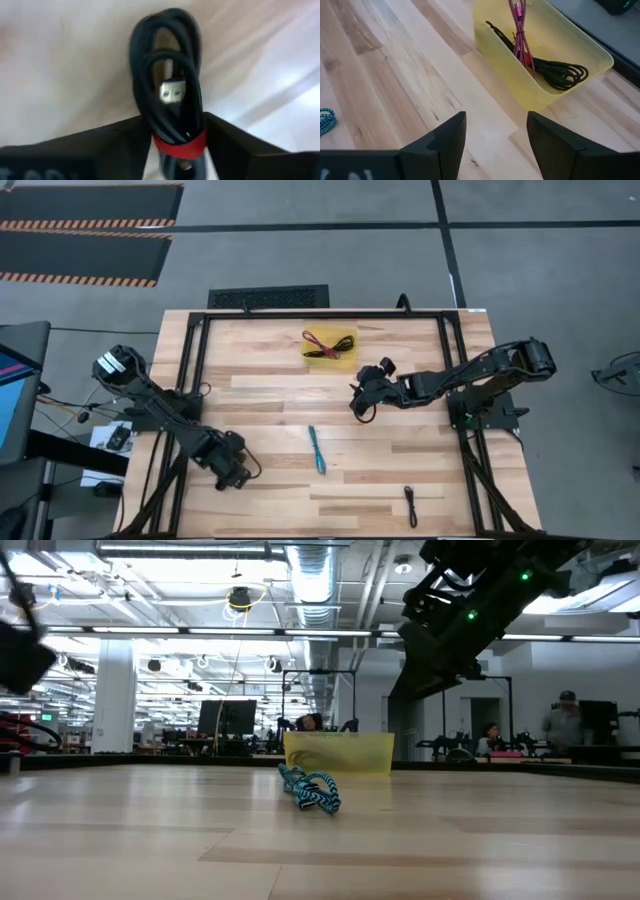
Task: Pick and place USB-C Cables
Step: Put the left black charger cable into the yellow container
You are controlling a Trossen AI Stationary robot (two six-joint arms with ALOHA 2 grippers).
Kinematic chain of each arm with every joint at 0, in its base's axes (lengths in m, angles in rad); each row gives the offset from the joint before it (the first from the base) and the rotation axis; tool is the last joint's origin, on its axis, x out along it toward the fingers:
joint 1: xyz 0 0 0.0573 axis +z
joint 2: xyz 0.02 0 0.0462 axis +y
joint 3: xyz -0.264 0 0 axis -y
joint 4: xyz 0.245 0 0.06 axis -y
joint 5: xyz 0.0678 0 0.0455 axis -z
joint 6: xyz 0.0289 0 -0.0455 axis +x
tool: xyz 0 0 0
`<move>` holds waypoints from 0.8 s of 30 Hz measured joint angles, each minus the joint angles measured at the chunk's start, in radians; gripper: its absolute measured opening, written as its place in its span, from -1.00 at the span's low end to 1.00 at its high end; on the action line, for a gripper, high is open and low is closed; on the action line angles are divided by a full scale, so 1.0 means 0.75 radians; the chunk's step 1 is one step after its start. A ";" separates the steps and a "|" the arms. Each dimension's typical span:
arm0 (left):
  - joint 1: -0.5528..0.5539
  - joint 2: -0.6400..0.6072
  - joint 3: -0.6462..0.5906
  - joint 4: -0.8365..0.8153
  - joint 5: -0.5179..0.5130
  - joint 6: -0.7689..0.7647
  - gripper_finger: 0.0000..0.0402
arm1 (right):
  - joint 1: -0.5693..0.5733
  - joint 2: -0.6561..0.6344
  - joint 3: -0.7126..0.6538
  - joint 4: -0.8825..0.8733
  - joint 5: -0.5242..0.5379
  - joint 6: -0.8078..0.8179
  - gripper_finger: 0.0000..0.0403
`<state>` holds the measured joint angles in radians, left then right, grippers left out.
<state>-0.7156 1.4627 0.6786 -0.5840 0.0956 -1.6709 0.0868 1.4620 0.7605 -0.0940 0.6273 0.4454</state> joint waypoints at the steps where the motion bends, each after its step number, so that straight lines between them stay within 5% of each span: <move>1: 0.016 -0.001 0.013 -0.033 -0.017 0.047 -0.33 | 0.000 0.000 0.000 0.000 0.001 0.000 0.16; 7: 0.122 -0.003 0.131 -0.268 -0.122 0.337 -0.85 | 0.025 0.000 0.000 -0.006 0.002 0.060 0.16; 12: 0.229 -0.004 0.282 -0.496 -0.357 0.722 -0.81 | 0.101 0.000 0.000 -0.031 0.108 0.109 0.16; 16: 0.328 -0.005 0.393 -0.539 -0.709 1.173 -0.66 | 0.144 0.000 0.000 -0.035 0.281 0.104 0.16; 20: 0.498 -0.005 0.473 -0.406 -1.102 1.552 -0.64 | 0.144 0.000 0.000 -0.043 0.338 0.104 0.16; 24: 0.719 -0.005 0.499 -0.128 -1.221 1.971 -0.68 | 0.144 0.000 0.000 -0.052 0.349 0.104 0.16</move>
<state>-0.1765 1.4590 1.0527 -0.6798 -0.8202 -0.1927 0.1947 1.4620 0.7606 -0.1332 0.8894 0.5232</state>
